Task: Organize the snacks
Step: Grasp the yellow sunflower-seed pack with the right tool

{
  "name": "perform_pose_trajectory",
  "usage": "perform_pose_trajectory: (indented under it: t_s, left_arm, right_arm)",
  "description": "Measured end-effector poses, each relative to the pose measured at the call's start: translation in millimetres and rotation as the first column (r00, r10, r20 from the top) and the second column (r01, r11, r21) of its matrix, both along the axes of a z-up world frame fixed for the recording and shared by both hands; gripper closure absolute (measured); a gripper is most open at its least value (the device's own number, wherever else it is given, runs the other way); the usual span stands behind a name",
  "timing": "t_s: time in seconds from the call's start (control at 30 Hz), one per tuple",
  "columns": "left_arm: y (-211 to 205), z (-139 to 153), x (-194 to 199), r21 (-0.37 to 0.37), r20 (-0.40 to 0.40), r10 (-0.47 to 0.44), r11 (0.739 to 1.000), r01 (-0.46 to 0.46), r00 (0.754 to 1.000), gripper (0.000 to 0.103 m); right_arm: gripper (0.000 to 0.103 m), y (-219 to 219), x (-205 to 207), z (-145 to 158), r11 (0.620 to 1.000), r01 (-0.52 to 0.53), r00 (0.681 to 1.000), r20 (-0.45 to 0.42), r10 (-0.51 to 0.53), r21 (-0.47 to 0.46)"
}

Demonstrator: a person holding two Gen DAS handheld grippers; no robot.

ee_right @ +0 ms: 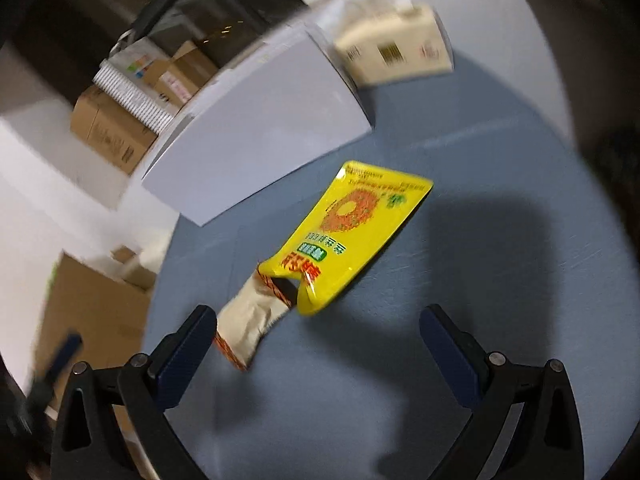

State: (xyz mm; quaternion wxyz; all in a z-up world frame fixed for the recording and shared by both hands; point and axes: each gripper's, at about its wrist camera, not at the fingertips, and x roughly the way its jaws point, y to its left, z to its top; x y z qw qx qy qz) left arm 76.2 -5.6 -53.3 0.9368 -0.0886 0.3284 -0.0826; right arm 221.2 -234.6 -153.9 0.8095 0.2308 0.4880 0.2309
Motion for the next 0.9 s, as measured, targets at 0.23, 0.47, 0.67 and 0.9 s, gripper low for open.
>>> perform_pose_trajectory:
  t_s: [0.23, 0.47, 0.67, 0.9]
  left_arm:
    - [10.7, -9.7, 0.3, -0.028, -0.017, 0.028, 0.999, -0.028, 0.999, 0.000]
    - [16.0, -17.0, 4.4, -0.054, -0.038, 0.039, 0.998, -0.041, 0.999, 0.000]
    - [21.0, -24.0, 7.3, -0.066, -0.065, 0.064, 0.996, -0.068, 0.996, 0.000]
    - [18.3, -34.1, 11.7, -0.056, -0.099, 0.062, 0.996, -0.068, 0.993, 0.000]
  right_arm:
    - [0.000, 15.4, 28.9, -4.9, 0.998, 0.070, 0.997, -0.020, -0.070, -0.002]
    - [0.000, 36.4, 31.2, -3.0, 0.984, 0.145, 0.989, 0.009, -0.145, -0.099]
    - [0.040, 49.1, 28.0, 0.4, 0.945, 0.150, 0.988, 0.067, -0.137, -0.290]
    - [0.080, 35.3, 23.7, 11.2, 0.975, 0.082, 0.994, 0.083, -0.066, -0.204]
